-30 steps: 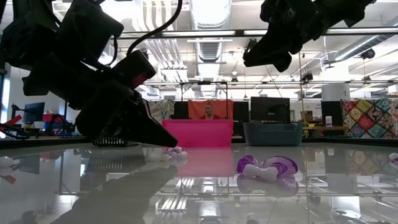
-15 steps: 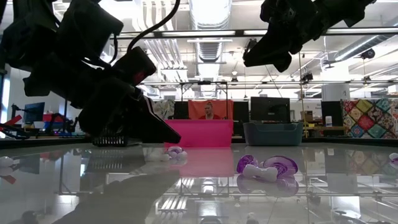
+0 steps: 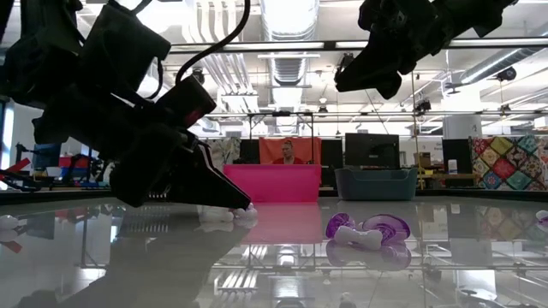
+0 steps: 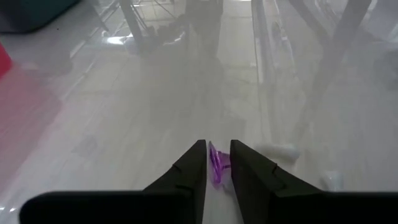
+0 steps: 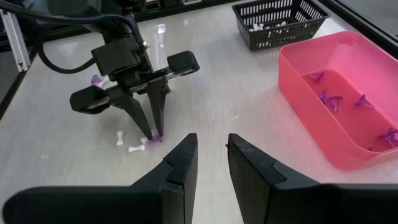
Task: Sort Halloween decoration
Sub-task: Put the purple hat toy into the pink bin
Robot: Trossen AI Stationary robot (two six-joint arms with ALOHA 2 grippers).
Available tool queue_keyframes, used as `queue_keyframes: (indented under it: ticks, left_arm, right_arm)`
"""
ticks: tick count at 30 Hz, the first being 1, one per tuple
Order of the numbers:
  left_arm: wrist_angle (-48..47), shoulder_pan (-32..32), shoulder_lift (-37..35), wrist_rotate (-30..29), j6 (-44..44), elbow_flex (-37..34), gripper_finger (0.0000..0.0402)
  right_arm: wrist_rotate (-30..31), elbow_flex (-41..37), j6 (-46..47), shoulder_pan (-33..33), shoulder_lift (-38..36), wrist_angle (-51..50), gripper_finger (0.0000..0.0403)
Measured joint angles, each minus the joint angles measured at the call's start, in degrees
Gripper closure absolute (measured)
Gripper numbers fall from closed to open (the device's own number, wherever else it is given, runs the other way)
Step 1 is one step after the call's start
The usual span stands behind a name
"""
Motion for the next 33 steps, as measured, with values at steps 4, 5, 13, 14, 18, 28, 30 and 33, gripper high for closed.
queue_keyframes:
  ticks: [4,5,13,14,18,28,30,33]
  left_arm:
    - [-0.16,0.0,-0.14,0.02,0.02,-0.02,0.036]
    - [-0.17,0.0,-0.14,0.02,0.01,-0.04,0.0363]
    - [-0.21,0.0,-0.22,-0.99,0.02,-0.06,0.0398]
    - [-0.26,0.0,-0.27,-1.14,0.0,-0.07,0.0398]
    - [-0.6,0.02,-0.81,-1.36,0.0,-0.11,0.0401]
    - [-0.68,0.02,-2.29,-1.36,0.04,-0.17,0.0401]
    - [-0.61,0.02,-2.35,-1.4,-0.04,-0.17,0.0401]
    - [-0.48,0.0,-2.88,-3.44,0.23,-0.17,0.0401]
  right_arm:
    - [0.0,0.0,-0.02,0.0,0.0,0.0,0.0323]
    - [0.0,0.0,-0.02,0.0,0.0,-0.01,0.0323]
    - [0.0,0.0,-0.02,0.0,0.0,-0.02,0.0323]
    - [0.0,0.0,-0.02,0.0,0.0,-0.02,0.0323]
    - [0.0,0.0,-0.04,-0.02,0.0,-0.02,0.0323]
    - [0.0,0.0,-0.04,0.0,0.0,-0.02,0.0323]
    - [0.0,0.0,-0.04,0.0,0.0,-0.02,0.0323]
    - [0.0,0.0,-0.04,0.0,0.0,-0.01,0.0323]
